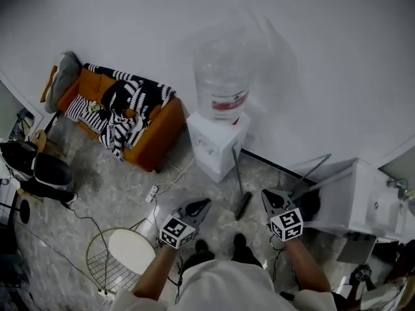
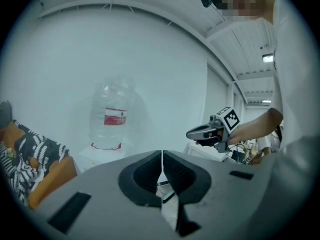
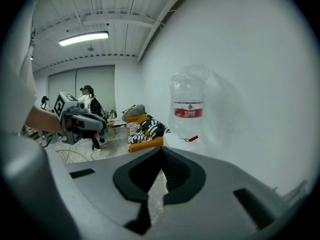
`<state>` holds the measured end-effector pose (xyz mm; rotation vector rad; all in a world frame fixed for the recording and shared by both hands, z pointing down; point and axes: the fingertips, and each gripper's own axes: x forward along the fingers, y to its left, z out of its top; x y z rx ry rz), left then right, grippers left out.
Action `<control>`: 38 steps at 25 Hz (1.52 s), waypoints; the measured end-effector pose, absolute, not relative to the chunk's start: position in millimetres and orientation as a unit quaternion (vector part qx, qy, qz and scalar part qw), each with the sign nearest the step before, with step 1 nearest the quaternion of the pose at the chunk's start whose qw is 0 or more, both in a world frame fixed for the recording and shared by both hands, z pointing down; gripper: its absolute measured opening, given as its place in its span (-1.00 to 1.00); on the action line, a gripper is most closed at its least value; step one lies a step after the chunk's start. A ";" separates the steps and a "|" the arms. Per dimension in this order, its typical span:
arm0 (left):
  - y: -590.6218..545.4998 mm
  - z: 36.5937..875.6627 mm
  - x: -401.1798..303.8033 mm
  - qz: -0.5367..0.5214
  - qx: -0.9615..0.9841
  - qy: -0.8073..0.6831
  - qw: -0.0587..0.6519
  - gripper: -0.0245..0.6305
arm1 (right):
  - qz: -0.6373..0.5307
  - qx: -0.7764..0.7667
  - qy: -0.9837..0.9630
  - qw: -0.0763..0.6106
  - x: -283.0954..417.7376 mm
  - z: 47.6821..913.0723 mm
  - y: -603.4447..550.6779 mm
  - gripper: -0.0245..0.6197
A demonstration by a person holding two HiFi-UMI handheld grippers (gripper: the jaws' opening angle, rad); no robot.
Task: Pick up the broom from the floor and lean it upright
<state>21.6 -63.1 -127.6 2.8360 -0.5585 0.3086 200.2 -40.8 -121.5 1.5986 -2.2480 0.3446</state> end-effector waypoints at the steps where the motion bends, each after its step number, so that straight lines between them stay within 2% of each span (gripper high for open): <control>1: -61.8 -129.6 17.3 0.105 0.971 -0.184 0.115 -0.89 | 0.124 0.573 -0.790 0.179 194.7 -123.4 -36.2 -0.92; 14: -44.7 -145.9 -13.5 0.092 0.978 -0.155 0.104 -0.89 | 0.127 0.605 -0.768 0.168 153.8 -129.3 28.1 -0.92; 26: -7.6 -170.6 0.5 0.077 0.974 -0.187 0.104 -0.89 | 0.134 0.617 -0.763 0.140 196.4 -146.0 76.4 -0.93; 38: 3.9 -172.9 20.4 0.071 0.973 -0.191 0.105 -0.89 | 0.133 0.607 -0.773 0.126 204.7 -149.9 81.5 -0.93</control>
